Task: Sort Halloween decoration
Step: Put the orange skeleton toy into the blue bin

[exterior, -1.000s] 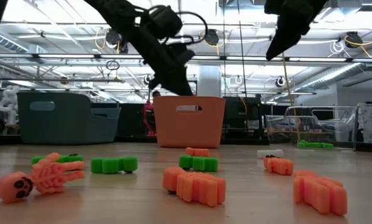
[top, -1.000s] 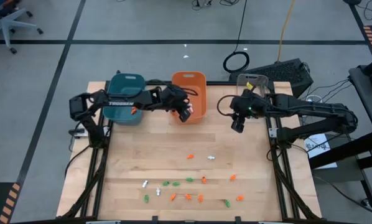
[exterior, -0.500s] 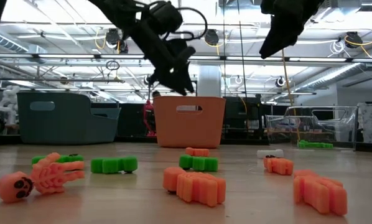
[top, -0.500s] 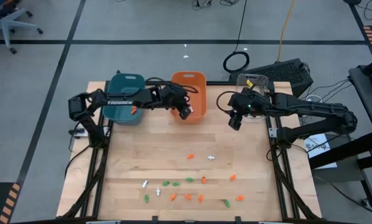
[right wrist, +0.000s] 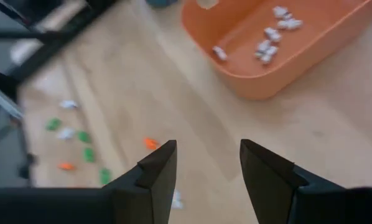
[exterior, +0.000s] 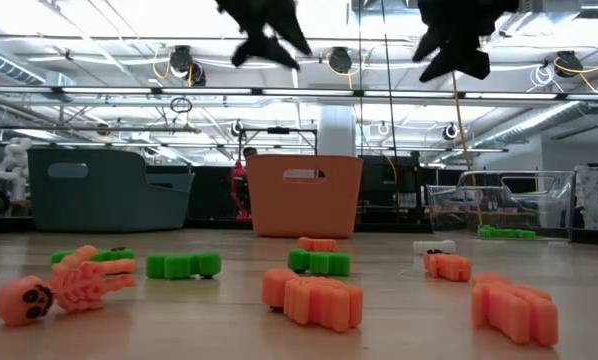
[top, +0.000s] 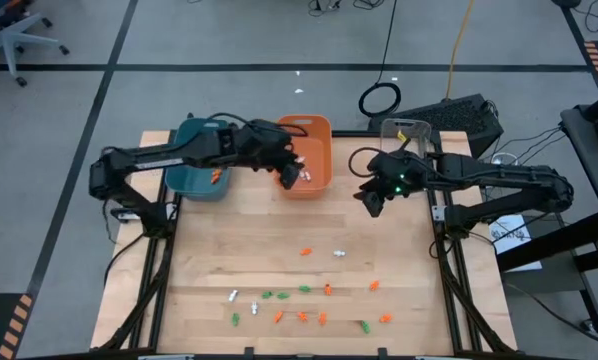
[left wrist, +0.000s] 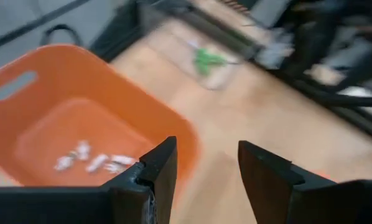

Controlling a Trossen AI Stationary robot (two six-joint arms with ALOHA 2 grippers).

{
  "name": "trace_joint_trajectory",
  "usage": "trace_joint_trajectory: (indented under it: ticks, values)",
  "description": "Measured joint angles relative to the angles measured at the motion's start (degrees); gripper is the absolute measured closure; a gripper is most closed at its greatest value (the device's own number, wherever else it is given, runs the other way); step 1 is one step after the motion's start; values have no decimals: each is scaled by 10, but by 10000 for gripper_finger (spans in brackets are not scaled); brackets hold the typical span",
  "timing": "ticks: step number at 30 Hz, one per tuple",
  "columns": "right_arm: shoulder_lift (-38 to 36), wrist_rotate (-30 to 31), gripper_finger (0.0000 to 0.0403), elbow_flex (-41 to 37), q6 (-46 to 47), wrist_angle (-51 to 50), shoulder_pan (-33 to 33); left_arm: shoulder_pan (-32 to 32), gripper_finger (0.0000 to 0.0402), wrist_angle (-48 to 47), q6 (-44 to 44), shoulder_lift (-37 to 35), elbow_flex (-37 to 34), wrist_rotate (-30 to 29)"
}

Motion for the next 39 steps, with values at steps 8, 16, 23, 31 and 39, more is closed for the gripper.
trace_joint_trajectory:
  ticks: [8,16,23,31,39]
  values:
    - [6,6,243,0,89,87,86,-80,231,-29,15,-130,0,7]
    - [77,17,243,0,56,105,161,-194,230,-121,-52,-202,0,-38]
    - [162,16,243,0,11,192,193,-311,230,-143,-70,-200,-2,-110]
    - [236,8,243,0,17,222,209,-370,230,-154,-110,-175,-11,-158]
    - [240,-10,243,0,112,141,237,-384,230,-187,-122,-144,-11,-162]
